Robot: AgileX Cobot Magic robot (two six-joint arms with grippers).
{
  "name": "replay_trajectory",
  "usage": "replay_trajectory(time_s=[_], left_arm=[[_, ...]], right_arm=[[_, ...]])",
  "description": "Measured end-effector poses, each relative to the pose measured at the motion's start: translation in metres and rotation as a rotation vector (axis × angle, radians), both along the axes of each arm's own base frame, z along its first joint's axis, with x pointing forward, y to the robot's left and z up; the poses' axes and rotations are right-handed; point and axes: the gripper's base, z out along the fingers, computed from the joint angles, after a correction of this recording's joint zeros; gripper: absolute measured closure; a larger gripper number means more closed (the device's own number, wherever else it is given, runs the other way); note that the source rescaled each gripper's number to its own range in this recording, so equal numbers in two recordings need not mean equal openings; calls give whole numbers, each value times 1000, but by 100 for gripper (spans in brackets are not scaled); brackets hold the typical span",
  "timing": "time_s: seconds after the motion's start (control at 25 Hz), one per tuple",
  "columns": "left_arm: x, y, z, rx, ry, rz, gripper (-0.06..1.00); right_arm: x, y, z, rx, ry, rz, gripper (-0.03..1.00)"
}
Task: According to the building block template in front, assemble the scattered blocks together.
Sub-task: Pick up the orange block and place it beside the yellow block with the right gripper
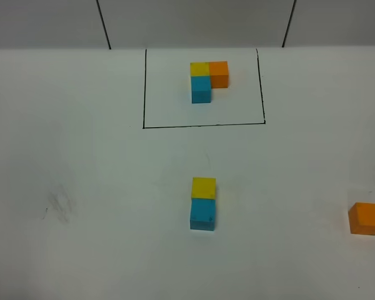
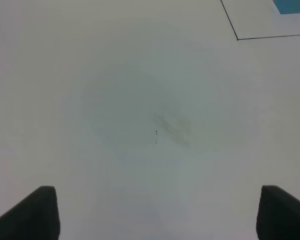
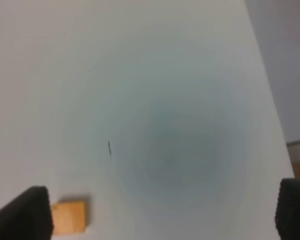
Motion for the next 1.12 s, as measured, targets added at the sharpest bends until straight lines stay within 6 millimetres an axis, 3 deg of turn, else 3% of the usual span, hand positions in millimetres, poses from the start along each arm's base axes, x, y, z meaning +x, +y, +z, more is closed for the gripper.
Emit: replay_trajectory(time_s=[0.2, 0.36, 0.6, 1.12], left_arm=[[0, 0, 0, 0, 0, 0, 26], [0, 0, 0, 0, 0, 0, 26], [0, 0, 0, 0, 0, 0, 26], [0, 0, 0, 0, 0, 0, 26]], right_arm=[[-5, 10, -74, 114, 189, 16, 11], [-6, 18, -113, 211, 189, 28, 11], [-4, 31, -146, 235, 151, 73, 12], [38, 33, -210, 231, 294, 58, 14]])
